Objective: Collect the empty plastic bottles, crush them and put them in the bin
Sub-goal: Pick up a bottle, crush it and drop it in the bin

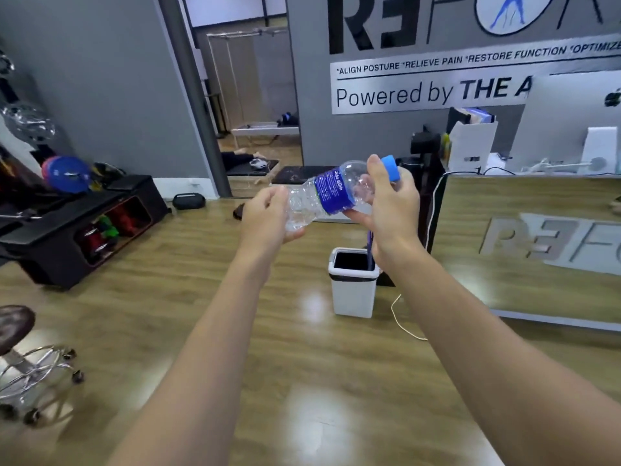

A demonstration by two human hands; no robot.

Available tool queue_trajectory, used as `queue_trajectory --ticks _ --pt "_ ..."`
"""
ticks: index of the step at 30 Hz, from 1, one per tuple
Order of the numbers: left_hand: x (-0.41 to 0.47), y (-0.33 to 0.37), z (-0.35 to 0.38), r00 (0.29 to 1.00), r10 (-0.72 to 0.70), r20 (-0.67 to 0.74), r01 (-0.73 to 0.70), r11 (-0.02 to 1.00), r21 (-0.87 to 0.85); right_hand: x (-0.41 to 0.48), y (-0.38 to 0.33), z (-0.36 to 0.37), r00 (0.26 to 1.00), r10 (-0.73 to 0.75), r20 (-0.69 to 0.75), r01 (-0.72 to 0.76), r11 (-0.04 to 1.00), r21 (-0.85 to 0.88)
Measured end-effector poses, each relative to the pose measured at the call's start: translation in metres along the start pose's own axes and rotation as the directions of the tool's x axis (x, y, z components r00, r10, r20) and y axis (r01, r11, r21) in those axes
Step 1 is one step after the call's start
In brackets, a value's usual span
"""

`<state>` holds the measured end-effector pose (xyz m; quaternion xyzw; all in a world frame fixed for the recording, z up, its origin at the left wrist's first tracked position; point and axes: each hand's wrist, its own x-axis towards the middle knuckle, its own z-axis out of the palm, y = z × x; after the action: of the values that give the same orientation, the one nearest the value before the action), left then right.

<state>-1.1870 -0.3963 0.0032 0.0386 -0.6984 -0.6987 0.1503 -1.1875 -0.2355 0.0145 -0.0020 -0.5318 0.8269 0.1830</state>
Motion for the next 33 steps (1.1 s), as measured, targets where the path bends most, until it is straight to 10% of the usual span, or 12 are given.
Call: queue_trajectory --ticks 23,33 --pt "0.498 -0.191 0.095 0.979 -0.044 0.198 0.011 0.986 0.168 0.427 0.25 0.092 0.978 -0.053 -0.204 -0.022 0.936 -0.351" --pt "0.655 -0.333 0.149 0.893 -0.293 0.342 0.219 0.946 0.238 0.553 0.389 0.083 0.949 -0.03 -0.315 -0.183 0.76 -0.624"
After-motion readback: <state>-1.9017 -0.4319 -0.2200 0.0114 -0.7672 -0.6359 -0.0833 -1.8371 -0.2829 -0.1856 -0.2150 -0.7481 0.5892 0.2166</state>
